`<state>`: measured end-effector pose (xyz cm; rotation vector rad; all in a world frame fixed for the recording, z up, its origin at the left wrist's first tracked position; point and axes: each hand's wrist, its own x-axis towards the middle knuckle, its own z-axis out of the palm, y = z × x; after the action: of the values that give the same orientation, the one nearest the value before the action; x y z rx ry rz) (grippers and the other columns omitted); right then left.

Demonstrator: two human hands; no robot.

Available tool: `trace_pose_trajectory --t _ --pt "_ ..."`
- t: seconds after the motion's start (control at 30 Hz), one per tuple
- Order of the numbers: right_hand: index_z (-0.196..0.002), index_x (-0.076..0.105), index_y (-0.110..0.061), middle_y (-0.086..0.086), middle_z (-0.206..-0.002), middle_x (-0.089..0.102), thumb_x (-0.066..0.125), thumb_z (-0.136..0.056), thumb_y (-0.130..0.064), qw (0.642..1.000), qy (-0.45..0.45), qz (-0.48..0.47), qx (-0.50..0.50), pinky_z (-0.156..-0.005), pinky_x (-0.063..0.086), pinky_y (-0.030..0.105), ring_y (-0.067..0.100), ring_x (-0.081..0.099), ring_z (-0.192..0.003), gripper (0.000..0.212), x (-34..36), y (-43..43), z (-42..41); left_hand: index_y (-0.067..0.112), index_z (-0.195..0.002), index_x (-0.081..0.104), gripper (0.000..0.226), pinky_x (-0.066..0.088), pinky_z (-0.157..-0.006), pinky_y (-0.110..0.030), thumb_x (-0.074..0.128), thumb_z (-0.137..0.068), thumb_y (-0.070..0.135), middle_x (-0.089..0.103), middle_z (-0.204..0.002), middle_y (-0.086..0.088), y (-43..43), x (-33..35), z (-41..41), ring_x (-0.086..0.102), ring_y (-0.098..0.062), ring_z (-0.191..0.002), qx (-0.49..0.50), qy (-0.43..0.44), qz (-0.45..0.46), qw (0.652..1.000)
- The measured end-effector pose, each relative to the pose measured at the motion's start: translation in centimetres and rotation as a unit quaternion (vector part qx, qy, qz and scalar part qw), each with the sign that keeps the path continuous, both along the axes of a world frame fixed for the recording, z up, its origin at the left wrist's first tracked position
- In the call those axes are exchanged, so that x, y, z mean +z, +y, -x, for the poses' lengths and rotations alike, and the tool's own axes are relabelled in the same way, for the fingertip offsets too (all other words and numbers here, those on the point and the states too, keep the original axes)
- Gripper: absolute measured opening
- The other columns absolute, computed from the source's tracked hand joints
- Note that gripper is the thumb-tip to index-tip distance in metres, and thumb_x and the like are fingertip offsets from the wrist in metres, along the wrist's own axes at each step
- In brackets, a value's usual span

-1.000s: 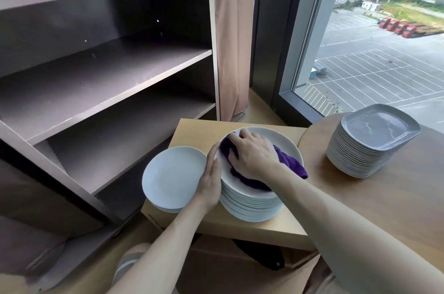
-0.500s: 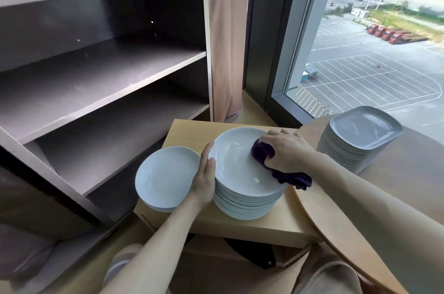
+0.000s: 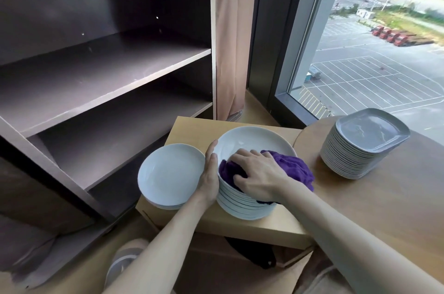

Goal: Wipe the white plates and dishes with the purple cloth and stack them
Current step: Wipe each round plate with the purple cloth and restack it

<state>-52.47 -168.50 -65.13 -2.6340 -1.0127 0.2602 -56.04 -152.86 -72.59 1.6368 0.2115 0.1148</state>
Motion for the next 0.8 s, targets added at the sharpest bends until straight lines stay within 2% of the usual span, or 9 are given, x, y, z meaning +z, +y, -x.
trace_pose_trajectory --t 0.13,0.23,0.33,0.43,0.53,0.6,0.63,0.73,0.8 --pt "-0.126 0.054 -0.03 -0.008 -0.132 0.05 0.052 -0.094 -0.045 0.999 -0.016 -0.034 -0.004 -0.099 0.034 0.043 0.021 0.047 -0.113 0.035 -1.1 1.2 -1.5 0.031 -0.161 0.021 0.053 0.026 -0.121 -0.02 0.016 -0.11 0.044 0.028 -0.164 0.012 0.0 0.0 0.1 0.027 0.0 -0.148 0.0 0.002 0.004 1.0" --pt "-0.127 0.053 -0.032 -0.005 -0.133 0.048 0.054 -0.095 -0.048 0.997 -0.057 -0.038 -0.021 -0.1 0.036 0.046 0.022 0.047 -0.115 0.036 -1.8 2.0 -2.6 0.035 -0.161 0.023 0.058 0.029 -0.115 -0.01 0.018 -0.106 0.055 0.03 -0.163 0.016 0.1 -0.1 0.2 0.029 0.007 -0.146 -0.006 -0.001 0.005 1.0" --pt "-0.126 0.053 -0.032 -0.002 -0.131 0.047 0.051 -0.097 -0.051 0.993 -0.109 -0.029 -0.038 -0.095 0.037 0.046 0.026 0.046 -0.113 0.035 -2.2 2.5 -3.9 0.035 -0.16 0.024 0.049 0.026 -0.119 -0.019 0.022 -0.112 0.042 0.031 -0.162 0.021 0.2 -0.2 0.3 0.027 0.01 -0.146 -0.004 -0.011 -0.008 1.0" --pt "-0.13 0.052 -0.031 0.003 -0.131 0.047 0.046 -0.099 -0.053 0.986 -0.156 0.004 -0.054 -0.099 0.035 0.049 0.03 0.045 -0.121 0.038 -2.3 2.1 -5.4 0.046 -0.155 0.023 0.043 0.022 -0.119 -0.017 0.022 -0.114 0.038 0.028 -0.155 0.034 0.6 -0.2 0.4 0.023 0.022 -0.14 -0.017 0.005 -0.043 0.999" --pt "-0.139 0.043 -0.035 0.009 -0.145 0.039 0.034 -0.103 -0.056 0.976 -0.181 0.085 -0.084 -0.113 0.017 0.065 0.037 0.034 -0.137 0.042 -2.1 1.0 -6.6 0.053 -0.151 0.02 0.041 0.019 -0.119 -0.017 0.021 -0.114 0.036 0.026 -0.153 0.036 0.9 -0.1 0.5 0.022 0.023 -0.138 -0.024 0.017 -0.071 0.997" --pt "-0.147 0.036 -0.04 0.013 -0.157 0.027 0.028 -0.104 -0.06 0.97 -0.172 0.133 -0.106 -0.111 0.001 0.077 0.043 0.018 -0.147 0.048 -1.9 0.2 -6.9 0.053 -0.15 0.02 0.041 0.018 -0.119 -0.018 0.02 -0.114 0.035 0.026 -0.156 0.031 0.9 0.0 0.5 0.022 0.014 -0.143 -0.022 0.02 -0.08 0.996" --pt "-0.149 0.032 -0.043 0.013 -0.16 0.02 0.027 -0.103 -0.062 0.969 -0.159 0.148 -0.117 -0.11 -0.001 0.08 0.046 0.011 -0.149 0.05 -1.8 -0.3 -6.8 0.053 -0.15 0.02 0.041 0.018 -0.119 -0.019 0.02 -0.114 0.035 0.026 -0.157 0.03 0.9 0.0 0.5 0.021 0.011 -0.144 -0.022 0.019 -0.084 0.996" --pt "-0.153 0.022 -0.047 0.008 -0.165 0.009 0.028 -0.101 -0.066 0.973 -0.093 0.149 -0.147 -0.109 0.01 0.081 0.046 0.006 -0.151 0.055 -1.5 -2.1 -5.8 0.052 -0.152 0.02 0.041 0.017 -0.121 -0.021 0.02 -0.114 0.036 0.026 -0.158 0.028 0.9 -0.3 0.4 0.021 0.008 -0.145 -0.022 0.01 -0.096 0.995" --pt "-0.152 0.023 -0.047 0.008 -0.162 0.015 0.031 -0.101 -0.065 0.975 -0.087 0.138 -0.153 -0.109 0.021 0.076 0.042 0.013 -0.149 0.054 -1.4 -3.2 -4.5 0.052 -0.151 0.019 0.041 0.018 -0.122 -0.023 0.02 -0.114 0.036 0.026 -0.16 0.025 0.8 -0.4 0.3 0.022 0.005 -0.146 -0.019 0.01 -0.096 0.995"
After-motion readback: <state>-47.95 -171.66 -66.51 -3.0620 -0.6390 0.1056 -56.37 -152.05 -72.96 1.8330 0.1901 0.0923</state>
